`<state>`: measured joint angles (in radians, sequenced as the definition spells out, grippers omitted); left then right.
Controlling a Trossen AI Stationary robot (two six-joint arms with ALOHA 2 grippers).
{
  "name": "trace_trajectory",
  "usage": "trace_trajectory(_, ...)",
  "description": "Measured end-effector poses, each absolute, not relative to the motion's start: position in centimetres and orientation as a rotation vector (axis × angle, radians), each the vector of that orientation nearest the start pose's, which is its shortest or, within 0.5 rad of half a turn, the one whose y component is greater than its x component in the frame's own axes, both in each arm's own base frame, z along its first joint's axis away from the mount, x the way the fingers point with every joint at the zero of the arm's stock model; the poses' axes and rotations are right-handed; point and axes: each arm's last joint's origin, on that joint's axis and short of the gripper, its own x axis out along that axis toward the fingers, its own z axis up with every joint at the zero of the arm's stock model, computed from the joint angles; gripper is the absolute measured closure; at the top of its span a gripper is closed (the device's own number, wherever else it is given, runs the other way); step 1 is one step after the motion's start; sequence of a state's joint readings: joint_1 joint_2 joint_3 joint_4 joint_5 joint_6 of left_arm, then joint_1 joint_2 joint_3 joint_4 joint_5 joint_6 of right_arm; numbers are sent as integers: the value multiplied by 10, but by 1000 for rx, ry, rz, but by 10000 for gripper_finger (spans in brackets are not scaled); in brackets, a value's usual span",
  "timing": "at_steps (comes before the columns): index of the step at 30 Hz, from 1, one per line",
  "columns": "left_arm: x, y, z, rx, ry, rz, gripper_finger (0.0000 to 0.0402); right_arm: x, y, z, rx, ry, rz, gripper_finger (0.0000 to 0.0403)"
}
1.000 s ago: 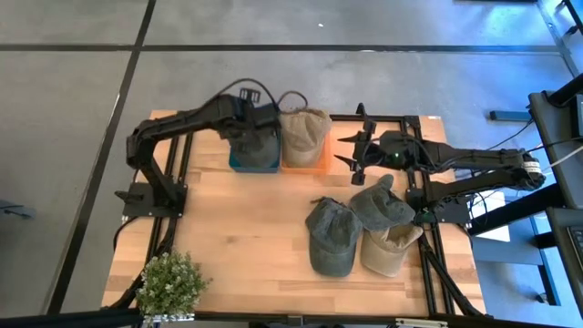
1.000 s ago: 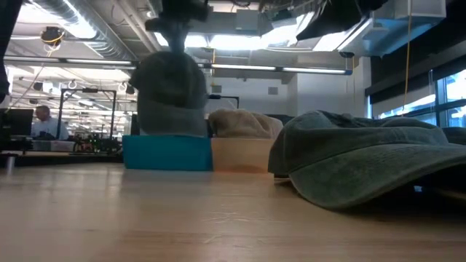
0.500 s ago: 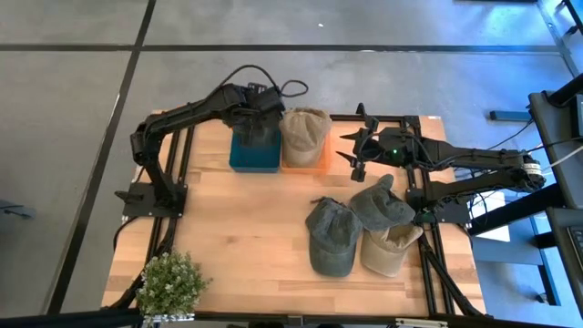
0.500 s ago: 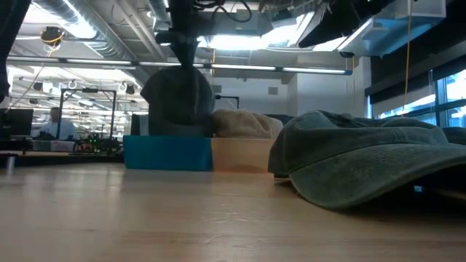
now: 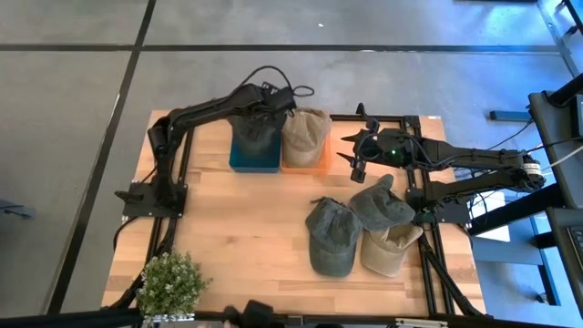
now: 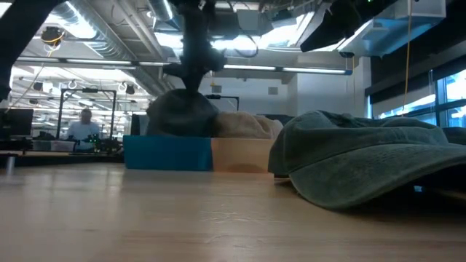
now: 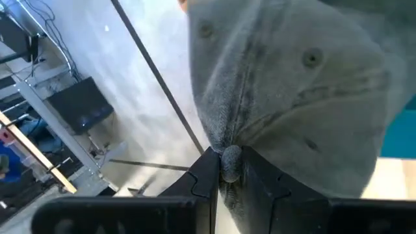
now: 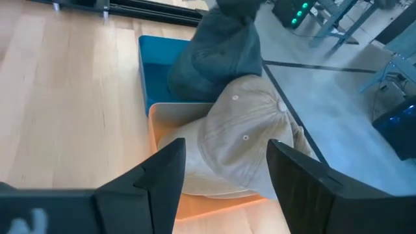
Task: Pick & Place hat
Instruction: Put the left gray cap into the blue bin
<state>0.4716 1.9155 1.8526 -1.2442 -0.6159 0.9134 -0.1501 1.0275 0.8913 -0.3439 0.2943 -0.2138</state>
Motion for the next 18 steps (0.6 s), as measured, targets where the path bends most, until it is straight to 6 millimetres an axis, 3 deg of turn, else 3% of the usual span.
trace_trajectory(10, 330, 247, 293, 707, 1606, 418, 363, 215, -41, 312, -241, 527, -383, 187)
trace_trajectory(18, 317, 273, 287, 619, 1603, 527, 295, 215, -41, 312, -244, 528, -382, 187)
